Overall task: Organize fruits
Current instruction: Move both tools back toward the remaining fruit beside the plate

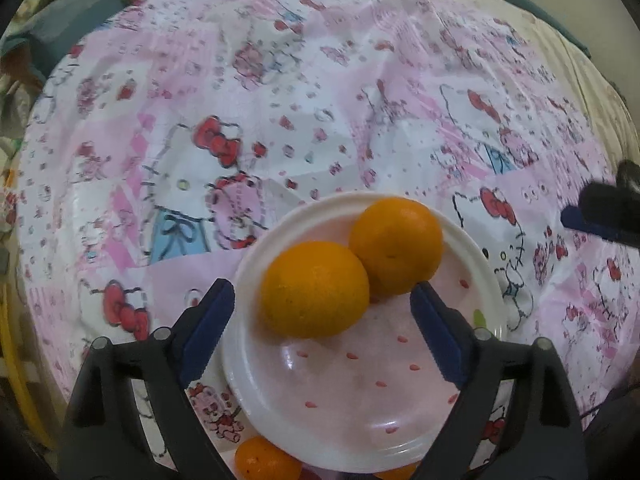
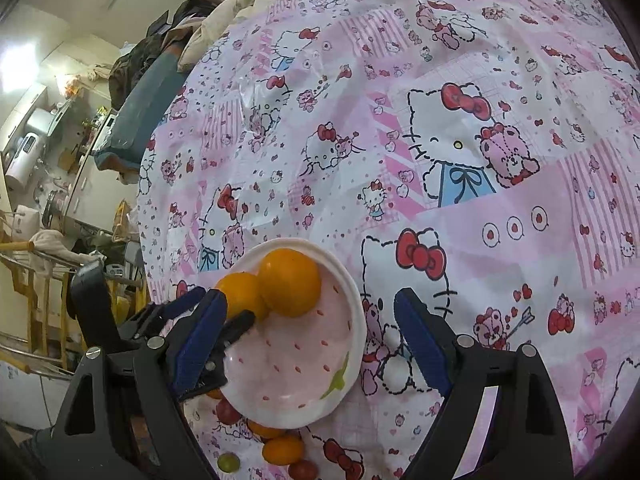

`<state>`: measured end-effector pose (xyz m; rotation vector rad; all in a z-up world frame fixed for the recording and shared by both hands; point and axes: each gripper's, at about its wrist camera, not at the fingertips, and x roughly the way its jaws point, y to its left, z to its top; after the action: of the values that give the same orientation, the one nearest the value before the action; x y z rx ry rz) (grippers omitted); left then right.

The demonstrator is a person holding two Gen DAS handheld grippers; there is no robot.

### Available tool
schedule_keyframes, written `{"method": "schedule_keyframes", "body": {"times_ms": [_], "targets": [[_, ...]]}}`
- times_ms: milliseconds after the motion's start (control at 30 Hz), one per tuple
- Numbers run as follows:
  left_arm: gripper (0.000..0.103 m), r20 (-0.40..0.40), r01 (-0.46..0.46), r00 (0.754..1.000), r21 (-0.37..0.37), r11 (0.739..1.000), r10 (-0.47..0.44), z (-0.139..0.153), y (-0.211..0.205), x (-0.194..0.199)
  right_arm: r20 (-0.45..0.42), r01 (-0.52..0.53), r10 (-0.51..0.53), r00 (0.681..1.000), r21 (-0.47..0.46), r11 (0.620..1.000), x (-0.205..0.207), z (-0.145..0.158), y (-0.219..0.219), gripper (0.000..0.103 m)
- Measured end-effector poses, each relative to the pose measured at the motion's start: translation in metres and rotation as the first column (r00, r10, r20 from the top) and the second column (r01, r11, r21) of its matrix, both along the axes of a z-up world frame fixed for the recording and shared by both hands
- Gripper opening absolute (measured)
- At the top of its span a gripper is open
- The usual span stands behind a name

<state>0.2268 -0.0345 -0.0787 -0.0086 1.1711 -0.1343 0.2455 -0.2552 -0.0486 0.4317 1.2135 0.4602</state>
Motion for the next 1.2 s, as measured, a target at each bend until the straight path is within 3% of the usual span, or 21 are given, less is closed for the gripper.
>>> {"method": "schedule_keyframes", "body": {"times_ms": [167, 267, 433, 567, 867, 1200], "targets": [[0.088, 0.021, -0.053, 0.998, -0.023, 0.998, 0.053, 0.013, 0.01, -0.011, 0.011, -0.013, 0.013, 1.0, -0.009, 1.0, -0.012, 0.006, 0.004, 0.088], [0.087, 0.072, -0.061, 0.996, 0.012, 0.998, 0.06, 0.026, 0.013, -0.023, 0.025, -0.021, 0.021, 0.999, -0.016, 1.0, -0.018, 0.011, 0.005, 0.088], [0.088, 0.113, -0.072, 0.991, 0.0, 0.997, 0.072, 0.045, 0.023, -0.041, 0.051, -0.038, 0.039, 0.998, -0.036, 0.999, -0.03, 0.022, 0.008, 0.088], [0.088, 0.192, -0.044, 0.981, 0.089, 0.995, 0.027, 0.057, 0.026, -0.057, 0.076, -0.048, 0.051, 0.996, -0.046, 0.998, -0.044, 0.032, 0.01, 0.088], [0.088, 0.136, -0.143, 0.981, 0.001, 0.99, 0.141, 0.066, 0.05, -0.093, 0.076, -0.045, 0.046, 0.996, -0.02, 0.999, -0.081, 0.035, 0.006, 0.088], [0.088, 0.095, -0.175, 0.979, -0.073, 0.982, 0.182, 0.069, 0.054, -0.14, 0.009, -0.026, 0.026, 1.0, -0.025, 0.999, -0.117, 0.015, 0.004, 0.088]]}}
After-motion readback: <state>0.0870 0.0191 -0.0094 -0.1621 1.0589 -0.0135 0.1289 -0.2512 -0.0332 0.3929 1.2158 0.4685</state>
